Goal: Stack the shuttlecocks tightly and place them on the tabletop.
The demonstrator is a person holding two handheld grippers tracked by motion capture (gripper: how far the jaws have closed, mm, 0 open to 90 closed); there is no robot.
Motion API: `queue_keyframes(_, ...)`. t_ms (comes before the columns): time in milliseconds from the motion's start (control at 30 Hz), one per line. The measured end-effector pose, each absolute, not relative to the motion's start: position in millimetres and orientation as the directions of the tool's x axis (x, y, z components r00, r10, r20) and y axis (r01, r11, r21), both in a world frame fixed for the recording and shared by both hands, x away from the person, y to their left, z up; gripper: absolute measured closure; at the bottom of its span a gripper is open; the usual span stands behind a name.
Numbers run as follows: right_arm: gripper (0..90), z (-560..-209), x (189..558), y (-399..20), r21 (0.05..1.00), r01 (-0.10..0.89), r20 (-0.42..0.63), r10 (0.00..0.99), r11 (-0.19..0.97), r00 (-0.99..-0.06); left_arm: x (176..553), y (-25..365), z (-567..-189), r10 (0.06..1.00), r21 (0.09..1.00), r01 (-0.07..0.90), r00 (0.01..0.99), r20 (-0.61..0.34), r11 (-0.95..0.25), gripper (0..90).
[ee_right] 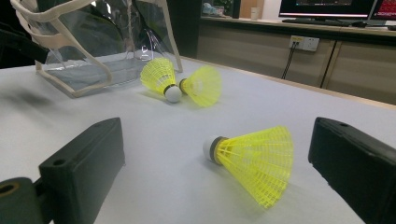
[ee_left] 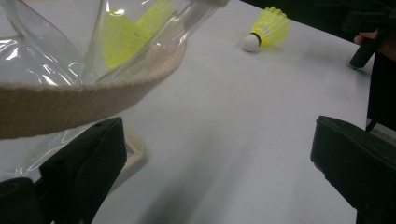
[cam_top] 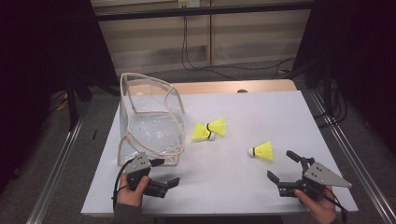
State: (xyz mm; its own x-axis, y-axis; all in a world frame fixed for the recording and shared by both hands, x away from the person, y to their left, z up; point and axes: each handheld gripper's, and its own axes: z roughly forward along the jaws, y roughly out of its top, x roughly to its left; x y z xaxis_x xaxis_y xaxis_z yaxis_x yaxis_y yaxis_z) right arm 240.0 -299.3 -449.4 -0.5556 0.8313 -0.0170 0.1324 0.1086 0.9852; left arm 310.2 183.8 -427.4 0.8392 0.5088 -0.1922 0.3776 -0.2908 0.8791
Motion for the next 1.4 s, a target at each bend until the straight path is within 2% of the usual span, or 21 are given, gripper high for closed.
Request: queue_keyframes(1400,3.1,-450,240,-299,0.985,0.13,-0.021,0.829,0.113,-0.559,319,213,-430,0.582,0.874,0.399,0.794,-0.176,-0.279,3.6)
